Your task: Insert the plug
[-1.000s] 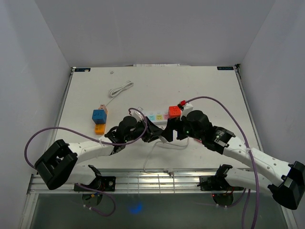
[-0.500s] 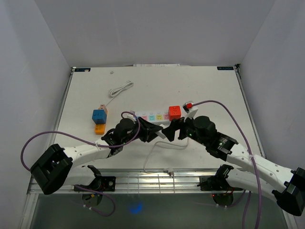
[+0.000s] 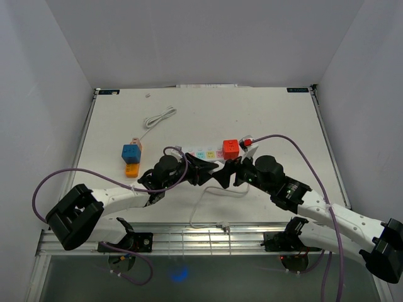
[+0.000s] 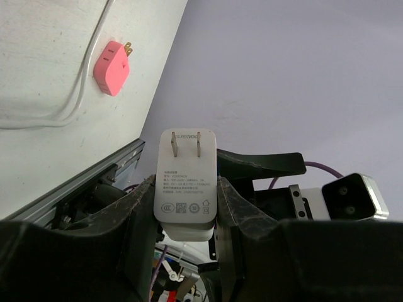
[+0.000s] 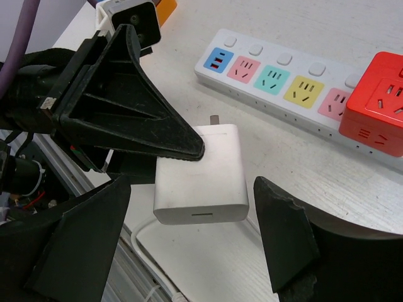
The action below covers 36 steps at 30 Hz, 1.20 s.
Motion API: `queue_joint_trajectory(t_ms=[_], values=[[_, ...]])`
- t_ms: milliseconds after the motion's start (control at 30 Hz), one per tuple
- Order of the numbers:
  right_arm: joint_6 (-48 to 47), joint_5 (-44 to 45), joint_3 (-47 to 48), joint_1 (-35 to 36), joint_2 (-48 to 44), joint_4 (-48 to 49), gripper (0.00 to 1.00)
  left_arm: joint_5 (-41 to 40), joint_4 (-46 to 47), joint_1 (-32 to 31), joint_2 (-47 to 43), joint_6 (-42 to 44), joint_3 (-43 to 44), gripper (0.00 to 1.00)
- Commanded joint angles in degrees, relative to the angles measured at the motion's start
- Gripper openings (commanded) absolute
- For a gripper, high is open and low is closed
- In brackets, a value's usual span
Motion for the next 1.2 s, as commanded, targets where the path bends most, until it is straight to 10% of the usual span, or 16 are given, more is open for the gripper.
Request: queue_joint_trajectory(t_ms=[0, 367, 1167], values=[[-0.5, 0.7, -1.6, 0.5, -1.2, 2.5, 0.84, 0.0, 4.5, 0.3, -2.0, -1.0, 0.2, 0.0], [1.1, 2.7, -5.4, 0.4, -5.6, 2.0, 0.7, -0.6, 4.5, 0.4, -2.8, -0.9, -0.5, 0.0], [0.0, 0.7, -3.4, 0.4, -2.6, 5.3, 0.76, -0.1, 4.4, 0.3, -3.2, -1.9, -2.2, 0.0]])
